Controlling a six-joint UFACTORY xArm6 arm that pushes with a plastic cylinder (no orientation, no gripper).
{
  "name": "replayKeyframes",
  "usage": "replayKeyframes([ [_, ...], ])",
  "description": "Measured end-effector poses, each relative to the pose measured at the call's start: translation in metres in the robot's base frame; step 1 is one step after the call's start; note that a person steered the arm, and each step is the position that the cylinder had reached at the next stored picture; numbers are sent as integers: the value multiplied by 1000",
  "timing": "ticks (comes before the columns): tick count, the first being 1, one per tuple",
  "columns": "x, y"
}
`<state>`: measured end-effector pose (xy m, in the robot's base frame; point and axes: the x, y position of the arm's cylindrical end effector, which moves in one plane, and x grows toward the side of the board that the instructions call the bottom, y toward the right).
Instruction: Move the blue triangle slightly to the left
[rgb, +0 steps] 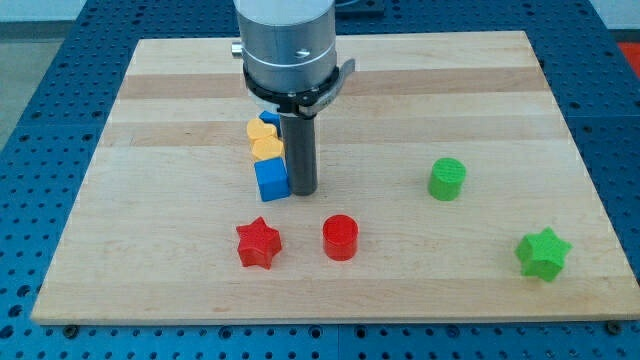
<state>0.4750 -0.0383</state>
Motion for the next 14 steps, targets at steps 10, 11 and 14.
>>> replayKeyframes([
  [10,-107,1],
  [11,-107,-10],
  [14,-117,-24],
])
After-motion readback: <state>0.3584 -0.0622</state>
